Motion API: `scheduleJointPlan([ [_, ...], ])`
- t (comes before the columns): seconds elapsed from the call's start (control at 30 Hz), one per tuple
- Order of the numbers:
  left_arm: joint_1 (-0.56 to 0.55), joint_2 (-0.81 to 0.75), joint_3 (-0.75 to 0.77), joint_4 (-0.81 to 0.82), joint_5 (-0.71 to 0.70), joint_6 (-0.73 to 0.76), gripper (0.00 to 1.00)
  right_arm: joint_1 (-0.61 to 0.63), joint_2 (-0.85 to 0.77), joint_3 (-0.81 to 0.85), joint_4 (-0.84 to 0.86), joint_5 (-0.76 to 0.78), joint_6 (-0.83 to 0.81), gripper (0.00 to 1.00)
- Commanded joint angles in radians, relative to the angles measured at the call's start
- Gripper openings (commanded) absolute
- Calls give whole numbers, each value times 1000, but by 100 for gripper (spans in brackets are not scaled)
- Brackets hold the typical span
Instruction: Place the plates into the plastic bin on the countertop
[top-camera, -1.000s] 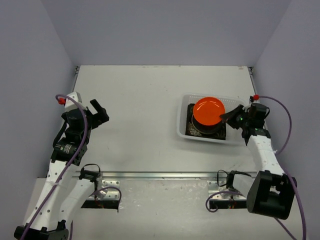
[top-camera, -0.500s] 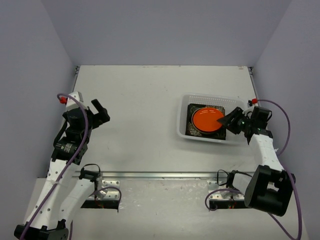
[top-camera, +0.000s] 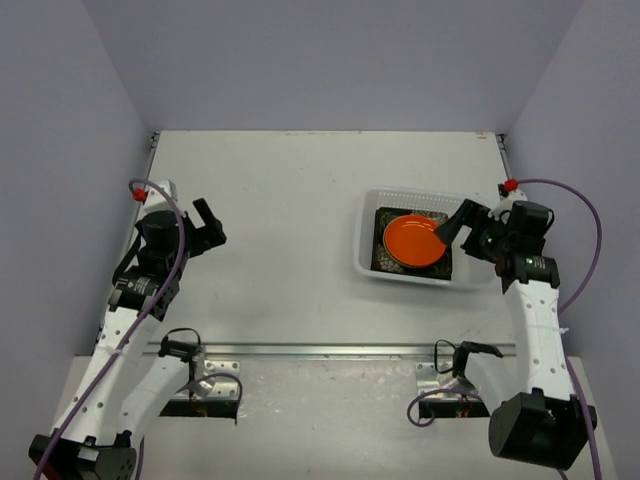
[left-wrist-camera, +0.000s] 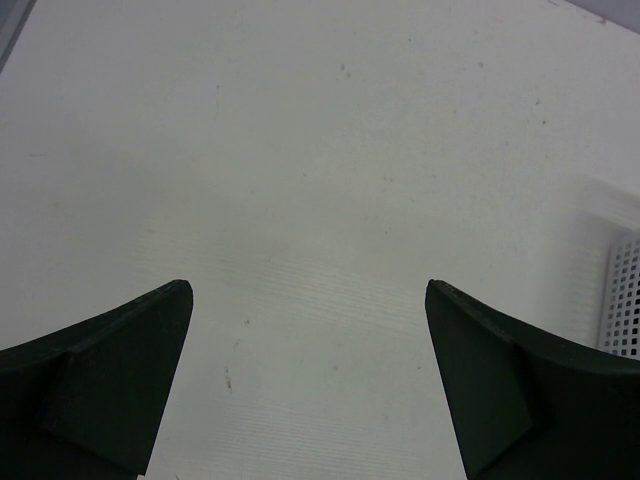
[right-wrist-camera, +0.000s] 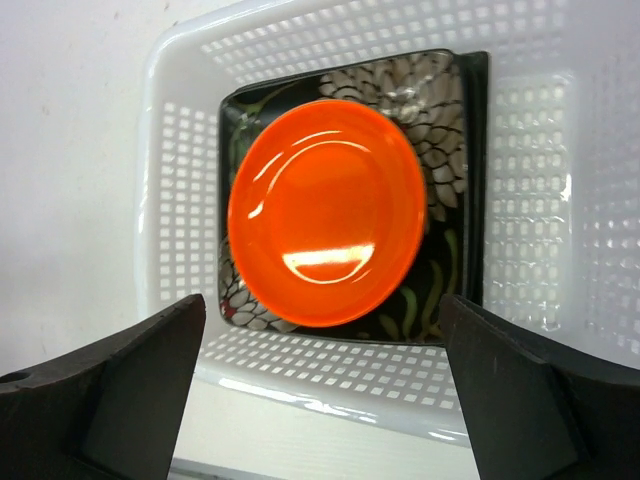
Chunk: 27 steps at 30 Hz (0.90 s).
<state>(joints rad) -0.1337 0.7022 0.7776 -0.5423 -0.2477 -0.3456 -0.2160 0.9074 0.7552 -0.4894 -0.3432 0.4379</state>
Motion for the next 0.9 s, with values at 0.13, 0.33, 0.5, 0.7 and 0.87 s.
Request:
scheduleJointPlan([
  [0.13, -6, -26, 46, 5, 3, 44, 100, 337, -177, 108, -147, 344, -192, 99],
  [0.33, -58, -122, -27, 75, -60, 87, 100, 456, -342, 98, -218, 445, -153, 99],
  [0.5, -58, -206, -96, 135, -30, 107, 100, 460, -436, 60, -231, 486, -145, 99],
  [0.7, -58, -244, -107, 139, -40, 116, 100, 460, -541, -7, -175, 518, -177, 99],
  [0.87, -58, -280, -109, 134, -82, 116, 100, 461, -550, 0, -182, 520, -188, 99],
])
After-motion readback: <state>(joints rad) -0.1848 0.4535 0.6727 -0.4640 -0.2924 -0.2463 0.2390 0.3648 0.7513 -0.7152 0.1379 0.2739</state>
